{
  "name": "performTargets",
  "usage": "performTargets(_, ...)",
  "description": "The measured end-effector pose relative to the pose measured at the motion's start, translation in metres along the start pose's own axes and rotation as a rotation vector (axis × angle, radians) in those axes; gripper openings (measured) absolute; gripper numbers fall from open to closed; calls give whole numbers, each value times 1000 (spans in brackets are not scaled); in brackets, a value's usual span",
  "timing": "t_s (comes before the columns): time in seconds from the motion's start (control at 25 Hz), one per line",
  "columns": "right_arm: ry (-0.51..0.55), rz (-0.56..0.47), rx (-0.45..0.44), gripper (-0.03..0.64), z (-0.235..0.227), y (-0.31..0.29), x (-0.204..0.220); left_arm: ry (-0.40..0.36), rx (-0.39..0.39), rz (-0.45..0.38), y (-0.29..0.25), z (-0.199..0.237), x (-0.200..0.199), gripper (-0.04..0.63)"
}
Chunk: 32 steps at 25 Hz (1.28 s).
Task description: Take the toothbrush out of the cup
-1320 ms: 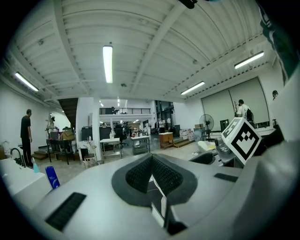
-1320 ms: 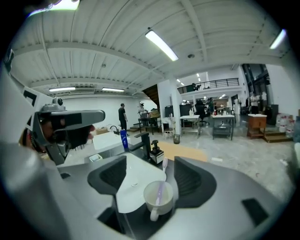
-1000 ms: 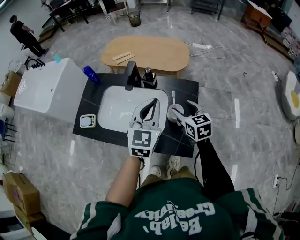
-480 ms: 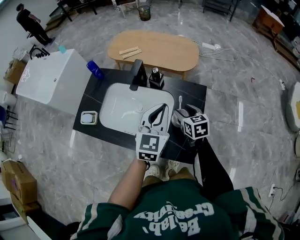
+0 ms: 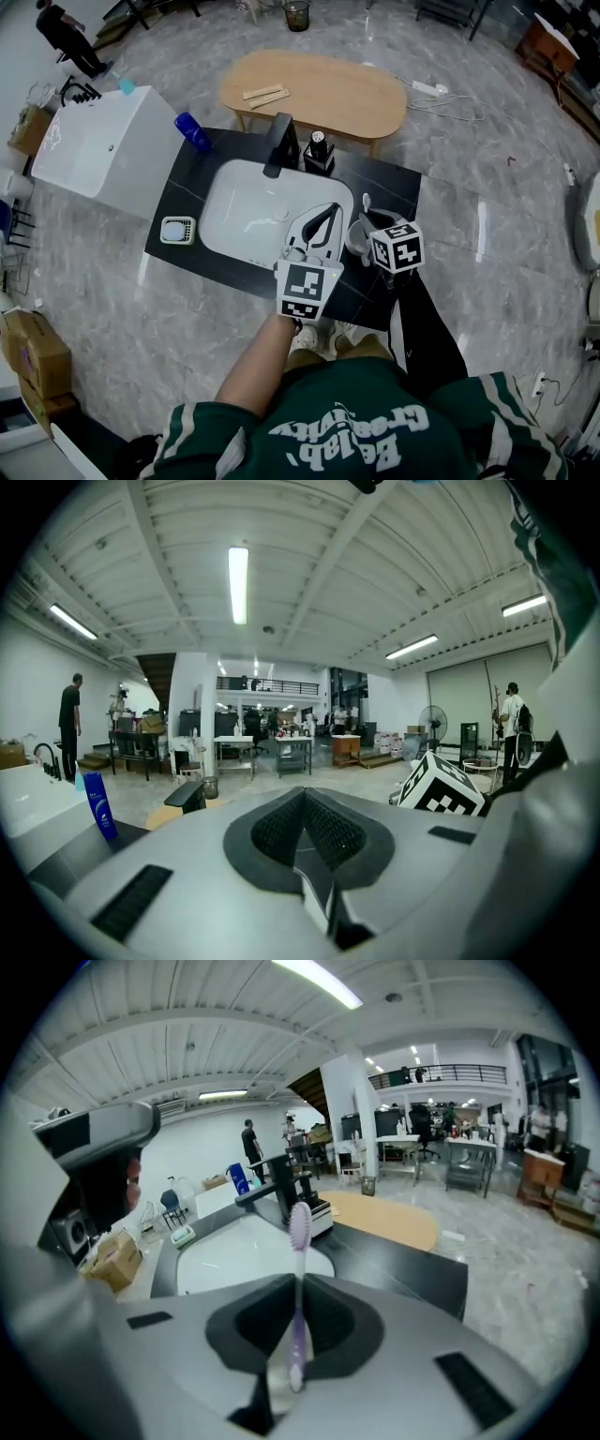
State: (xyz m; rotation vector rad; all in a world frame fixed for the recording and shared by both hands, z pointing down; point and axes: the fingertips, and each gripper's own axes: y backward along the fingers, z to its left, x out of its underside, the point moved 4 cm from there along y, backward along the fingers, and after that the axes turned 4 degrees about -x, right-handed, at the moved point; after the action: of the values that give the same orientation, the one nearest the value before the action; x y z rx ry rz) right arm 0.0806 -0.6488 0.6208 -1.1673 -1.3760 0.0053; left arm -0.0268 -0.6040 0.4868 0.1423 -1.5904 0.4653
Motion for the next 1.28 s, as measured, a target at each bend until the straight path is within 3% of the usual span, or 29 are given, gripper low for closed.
performTargets(0.56, -6, -74, 3, 26, 3, 11, -10, -12, 22, -3, -3, 2, 0, 0)
performTargets(1.28, 106, -356, 95, 26, 44, 91, -100, -67, 90, -97, 16, 2, -58, 0)
